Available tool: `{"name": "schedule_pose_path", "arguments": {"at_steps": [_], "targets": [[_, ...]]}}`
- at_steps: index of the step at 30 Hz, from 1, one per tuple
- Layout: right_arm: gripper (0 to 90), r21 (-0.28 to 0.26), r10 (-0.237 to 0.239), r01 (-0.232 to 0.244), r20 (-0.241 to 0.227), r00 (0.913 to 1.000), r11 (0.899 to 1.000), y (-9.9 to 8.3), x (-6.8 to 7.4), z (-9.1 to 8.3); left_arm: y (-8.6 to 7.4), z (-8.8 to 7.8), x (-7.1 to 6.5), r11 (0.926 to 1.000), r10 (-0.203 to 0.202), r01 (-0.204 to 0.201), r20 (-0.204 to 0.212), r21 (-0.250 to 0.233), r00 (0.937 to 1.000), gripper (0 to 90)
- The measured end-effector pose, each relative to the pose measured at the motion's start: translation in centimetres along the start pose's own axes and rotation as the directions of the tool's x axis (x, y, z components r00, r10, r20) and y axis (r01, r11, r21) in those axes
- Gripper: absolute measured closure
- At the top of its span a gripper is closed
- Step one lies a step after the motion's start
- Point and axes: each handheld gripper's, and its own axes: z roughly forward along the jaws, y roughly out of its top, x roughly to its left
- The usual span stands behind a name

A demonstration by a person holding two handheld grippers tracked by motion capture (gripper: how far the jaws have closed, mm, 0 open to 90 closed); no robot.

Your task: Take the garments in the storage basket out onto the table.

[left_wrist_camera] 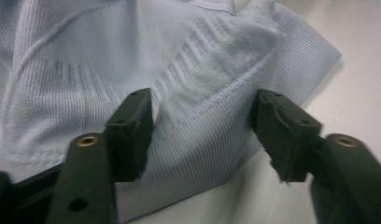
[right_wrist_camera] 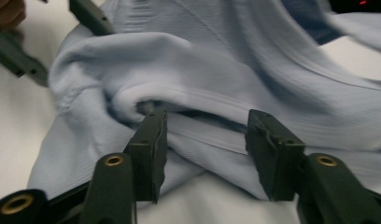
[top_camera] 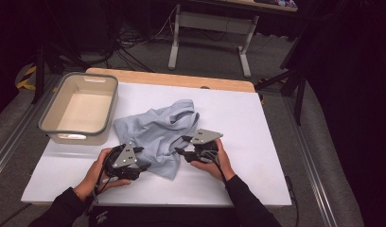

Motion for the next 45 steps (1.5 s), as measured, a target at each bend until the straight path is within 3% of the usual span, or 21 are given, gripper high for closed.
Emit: {"name": "schedule_pose_path", "arguments": {"at_steps": [5,7,9,15,20,22,27,34,37,41,45], "targets": [[50.8,0.064,-0.03,0.033,-0.05,0.9983,0.997,0.1,0.7,2.2,-0.4,0.3,0.1,0.9997,-0.016,0.016,0.026,0.021,0.9995,38.7],[51.2,0.062,-0.006,0.01,-0.072,0.9974,0.998,0.2,0.6,2.5,-0.5,0.6,0.0,0.9992,-0.016,0.015,0.025,0.037,0.9996,38.8],[51.8,0.055,0.017,-0.012,-0.093,0.9956,0.998,0.2,0.5,2.8,-0.5,0.9,0.0,0.9978,-0.002,0.001,0.025,0.066,0.9997,42.4],[53.5,0.045,0.063,-0.056,-0.151,0.9865,0.997,0.4,0.5,2.0,-0.5,1.0,-0.2,0.9971,0.028,-0.03,0.035,0.069,0.999,58.4],[55.5,0.057,0.018,-0.009,-0.162,0.9866,0.998,1.1,1.3,1.8,-0.4,1.0,-0.5,0.9962,0.046,-0.049,0.043,0.072,0.998,72.3],[55.5,0.052,0.041,-0.032,-0.191,0.9808,0.998,1.1,1.5,1.7,-0.3,1.1,-0.6,0.9953,0.053,-0.056,0.043,0.078,0.9977,75.5],[54.9,0.092,0.04,-0.021,-0.215,0.9757,0.996,0.9,2.0,2.6,-0.2,1.2,-0.7,0.9951,0.057,-0.06,0.042,0.078,0.9975,80.4],[72.6,0.09,0.092,-0.075,-0.2,0.9756,0.993,0.6,1.6,2.9,-0.1,1.2,-1.1,0.9945,0.078,-0.08,0.035,0.067,0.9964,81.8],[80.9,0.084,0.079,-0.065,-0.169,0.9825,0.994,0.6,1.8,2.7,0.1,1.2,-1.5,0.9958,0.075,-0.076,0.014,0.051,0.9971,83.3],[83.9,0.071,0.062,-0.051,-0.151,0.9865,0.996,0.7,1.9,2.1,0.4,1.0,-1.7,0.9964,0.081,-0.081,0.002,0.027,0.9967,83.5],[84.8,0.042,0.051,-0.046,-0.127,0.9906,0.998,1.0,1.5,0.5,1.1,0.9,-1.9,0.9982,0.056,-0.056,0.001,-0.022,0.9984,81.8]]}}
